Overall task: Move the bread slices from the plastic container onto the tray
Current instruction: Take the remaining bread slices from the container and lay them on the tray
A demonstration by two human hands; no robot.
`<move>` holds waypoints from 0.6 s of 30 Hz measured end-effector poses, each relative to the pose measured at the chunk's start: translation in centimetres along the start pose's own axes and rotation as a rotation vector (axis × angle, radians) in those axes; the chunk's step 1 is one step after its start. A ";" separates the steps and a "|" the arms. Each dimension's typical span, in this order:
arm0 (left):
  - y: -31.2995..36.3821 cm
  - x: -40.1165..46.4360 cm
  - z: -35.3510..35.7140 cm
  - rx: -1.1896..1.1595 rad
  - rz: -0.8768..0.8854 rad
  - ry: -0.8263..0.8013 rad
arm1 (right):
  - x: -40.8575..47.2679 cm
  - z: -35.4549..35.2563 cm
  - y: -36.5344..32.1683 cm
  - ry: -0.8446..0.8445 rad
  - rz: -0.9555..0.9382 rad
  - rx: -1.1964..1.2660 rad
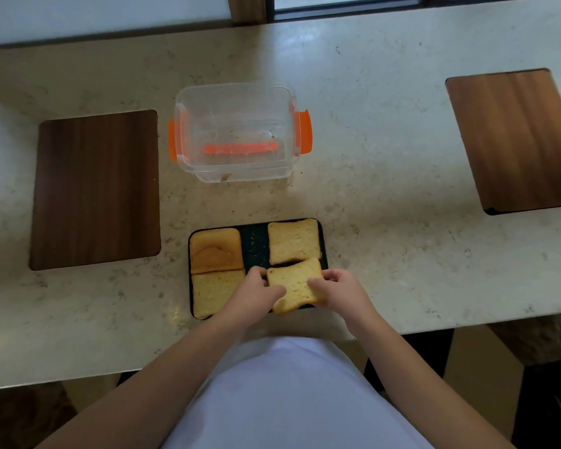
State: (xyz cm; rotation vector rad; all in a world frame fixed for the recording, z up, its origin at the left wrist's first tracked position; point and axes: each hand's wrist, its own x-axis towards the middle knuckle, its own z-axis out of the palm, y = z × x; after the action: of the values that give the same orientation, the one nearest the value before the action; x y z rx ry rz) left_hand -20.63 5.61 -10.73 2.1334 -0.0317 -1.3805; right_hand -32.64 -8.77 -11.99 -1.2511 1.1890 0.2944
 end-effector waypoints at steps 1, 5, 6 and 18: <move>0.0 0.1 0.3 -0.055 -0.027 0.001 | 0.0 0.1 0.0 0.067 -0.021 -0.131; 0.1 0.7 1.2 -0.161 -0.063 0.028 | -0.5 0.8 0.0 0.247 -0.157 -0.511; 0.1 0.7 1.3 -0.190 -0.073 0.045 | -0.7 1.0 0.0 0.276 -0.189 -0.603; 0.2 -0.3 1.5 -0.144 -0.060 0.086 | -1.5 1.3 0.0 0.239 -0.228 -0.794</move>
State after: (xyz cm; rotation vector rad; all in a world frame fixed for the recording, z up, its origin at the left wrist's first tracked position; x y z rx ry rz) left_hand -21.95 4.89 -10.80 2.0857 0.1623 -1.2828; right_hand -32.61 -7.06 -10.99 -2.1441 1.1478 0.4815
